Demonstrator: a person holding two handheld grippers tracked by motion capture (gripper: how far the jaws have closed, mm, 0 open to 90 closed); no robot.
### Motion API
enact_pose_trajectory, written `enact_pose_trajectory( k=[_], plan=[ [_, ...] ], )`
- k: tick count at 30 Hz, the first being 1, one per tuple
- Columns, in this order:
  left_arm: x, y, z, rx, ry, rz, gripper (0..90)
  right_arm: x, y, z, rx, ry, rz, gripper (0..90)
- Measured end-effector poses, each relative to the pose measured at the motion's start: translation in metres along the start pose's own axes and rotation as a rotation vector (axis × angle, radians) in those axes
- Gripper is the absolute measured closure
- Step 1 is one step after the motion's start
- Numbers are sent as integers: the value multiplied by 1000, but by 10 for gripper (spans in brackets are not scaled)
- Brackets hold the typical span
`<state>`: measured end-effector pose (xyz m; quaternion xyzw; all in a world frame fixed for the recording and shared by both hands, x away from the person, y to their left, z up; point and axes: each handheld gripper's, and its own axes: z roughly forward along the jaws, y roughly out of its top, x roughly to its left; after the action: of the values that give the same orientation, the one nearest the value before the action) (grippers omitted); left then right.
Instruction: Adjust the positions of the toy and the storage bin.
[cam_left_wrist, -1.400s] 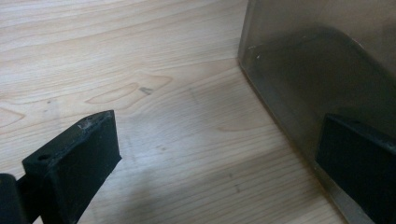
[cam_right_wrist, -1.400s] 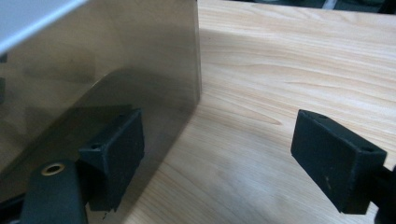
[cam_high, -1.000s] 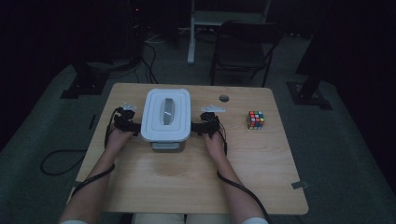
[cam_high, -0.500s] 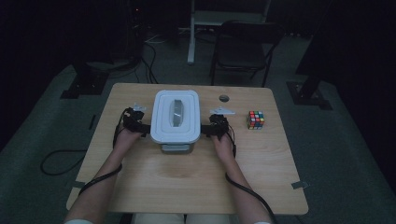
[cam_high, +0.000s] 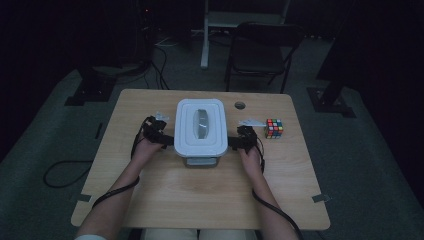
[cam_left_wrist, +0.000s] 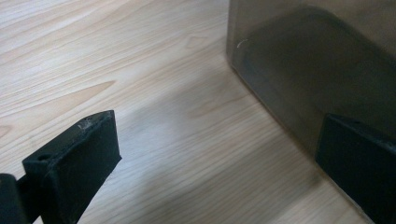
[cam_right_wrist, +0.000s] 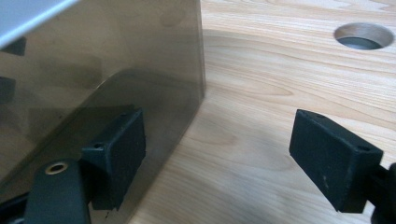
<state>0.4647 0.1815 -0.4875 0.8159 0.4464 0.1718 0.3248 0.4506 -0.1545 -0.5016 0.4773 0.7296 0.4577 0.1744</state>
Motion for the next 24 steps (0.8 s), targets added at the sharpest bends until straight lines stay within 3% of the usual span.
enact_pose_trajectory(
  k=[9,12,14,16,17,20,24],
  plan=[
    [-18,3,5,1,-31,12,6,-13,-9,-18,-2,-10,8,185],
    [-18,2,5,-12,-61,19,6,-15,-11,-22,2,-9,11,180],
    [-15,0,6,-28,-86,14,5,-18,-13,-23,4,-14,9,130],
    [-10,-3,9,-21,-78,-8,5,-21,-15,-23,2,-38,6,132],
    [-8,-4,10,-21,-72,-20,5,-22,-17,-22,6,-73,2,132],
    [-3,-6,10,-36,-40,-36,6,-27,-19,-18,21,-99,-3,132],
    [1,-4,11,-44,-37,-48,6,-32,-17,-12,32,-102,-6,141]
  ],
)
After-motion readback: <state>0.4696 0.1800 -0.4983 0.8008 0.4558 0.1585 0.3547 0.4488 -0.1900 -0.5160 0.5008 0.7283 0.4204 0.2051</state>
